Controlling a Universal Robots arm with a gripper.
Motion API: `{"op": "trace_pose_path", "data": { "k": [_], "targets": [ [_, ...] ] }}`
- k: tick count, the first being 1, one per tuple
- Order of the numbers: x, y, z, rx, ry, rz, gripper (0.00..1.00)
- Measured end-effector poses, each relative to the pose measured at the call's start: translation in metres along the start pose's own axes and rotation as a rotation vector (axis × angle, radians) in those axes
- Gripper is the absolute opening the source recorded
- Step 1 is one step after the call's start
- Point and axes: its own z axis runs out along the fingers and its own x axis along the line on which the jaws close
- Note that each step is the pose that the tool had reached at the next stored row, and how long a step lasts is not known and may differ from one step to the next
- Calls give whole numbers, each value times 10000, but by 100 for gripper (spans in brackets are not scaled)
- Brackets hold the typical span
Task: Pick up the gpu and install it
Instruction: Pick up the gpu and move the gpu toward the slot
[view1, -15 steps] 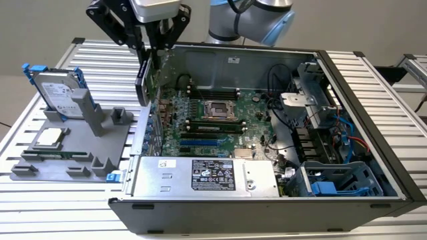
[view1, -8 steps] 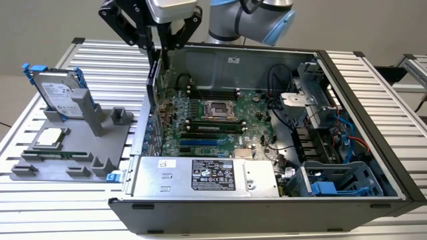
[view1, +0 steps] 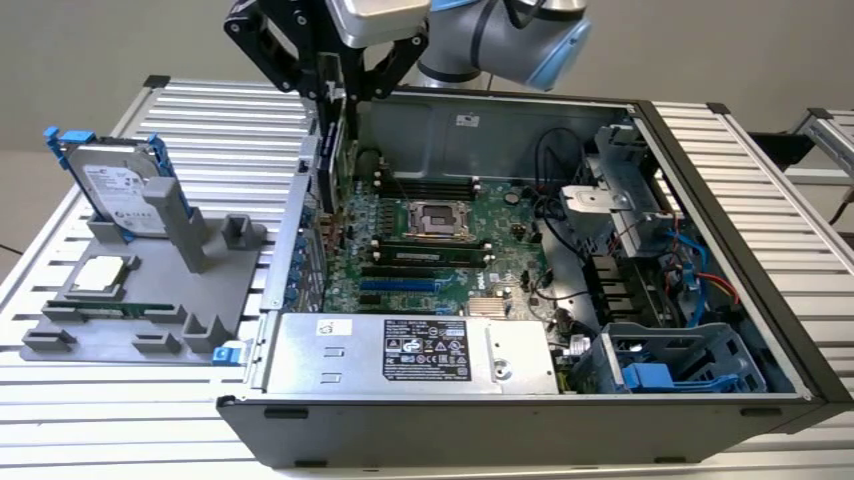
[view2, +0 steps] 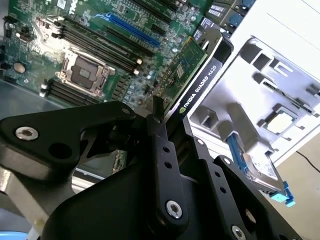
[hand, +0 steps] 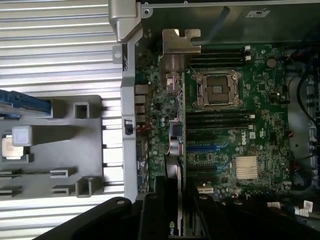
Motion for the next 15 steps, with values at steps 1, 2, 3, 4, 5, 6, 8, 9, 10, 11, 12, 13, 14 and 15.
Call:
{"op": "trace_pose_path", "data": {
  "k": [1, 2, 3, 4, 5, 6, 8, 9, 10, 11, 12, 13, 14, 15],
  "targets": [
    [-20, 1, 0, 0, 0, -2, 0],
    [-40, 3, 1, 0, 0, -3, 0],
    [-62, 4, 2, -1, 0, -5, 0],
    [-82, 6, 2, 0, 1, -6, 0],
    [-102, 7, 3, 0, 1, -8, 0],
    [-121, 8, 3, 0, 1, -9, 0],
    [-161, 11, 4, -1, 1, -12, 0],
    [-180, 12, 5, 0, 1, -13, 0],
    [-200, 14, 5, -1, 1, -15, 0],
    [-220, 15, 6, -1, 1, -16, 0],
    [-240, 17, 6, 0, 2, -18, 0],
    [-263, 18, 7, -1, 1, -19, 0],
    [-281, 19, 7, 0, 2, -21, 0],
    [-301, 21, 8, 0, 2, -23, 0]
  ]
}}
